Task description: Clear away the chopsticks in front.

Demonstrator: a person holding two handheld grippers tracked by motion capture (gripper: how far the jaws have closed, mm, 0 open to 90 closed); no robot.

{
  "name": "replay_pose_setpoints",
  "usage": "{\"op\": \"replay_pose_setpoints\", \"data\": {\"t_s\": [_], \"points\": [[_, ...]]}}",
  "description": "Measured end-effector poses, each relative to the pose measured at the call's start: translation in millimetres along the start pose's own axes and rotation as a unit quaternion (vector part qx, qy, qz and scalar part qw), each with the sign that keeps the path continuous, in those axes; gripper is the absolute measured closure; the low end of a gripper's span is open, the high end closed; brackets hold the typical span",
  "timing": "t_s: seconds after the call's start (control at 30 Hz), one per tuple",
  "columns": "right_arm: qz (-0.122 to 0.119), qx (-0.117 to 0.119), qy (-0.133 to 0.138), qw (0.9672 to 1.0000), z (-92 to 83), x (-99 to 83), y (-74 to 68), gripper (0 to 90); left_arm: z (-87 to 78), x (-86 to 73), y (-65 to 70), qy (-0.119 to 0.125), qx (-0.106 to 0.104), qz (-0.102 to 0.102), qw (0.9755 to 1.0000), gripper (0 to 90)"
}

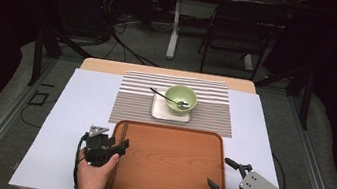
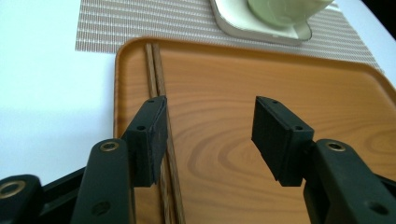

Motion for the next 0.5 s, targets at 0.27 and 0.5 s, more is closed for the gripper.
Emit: {"op": "replay_pose_setpoints", "data": {"t_s": [0.27,0.5], "points": [[-0.001,0.001,0.0,1.0,0.6,0.3,-0.7,14.9,6.0,4.9,-0.1,-0.01,0.001,0.007,0.9999,45.3],[-0.002,0.0,0.0,1.0,0.5,0.2,-0.6,14.9,11.4,12.8,3.1,-0.008,-0.01,0.001,0.9999,35.2]]}}
Point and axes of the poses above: each handheld gripper's, and its own axes: z roughly forward along the jaws, x roughly out of its top, y roughly to its right, the point moved 6 cm from there along z, roughly forward along the jaws, and after that the axes turned 9 degrees about z, right-handed, at the moved point
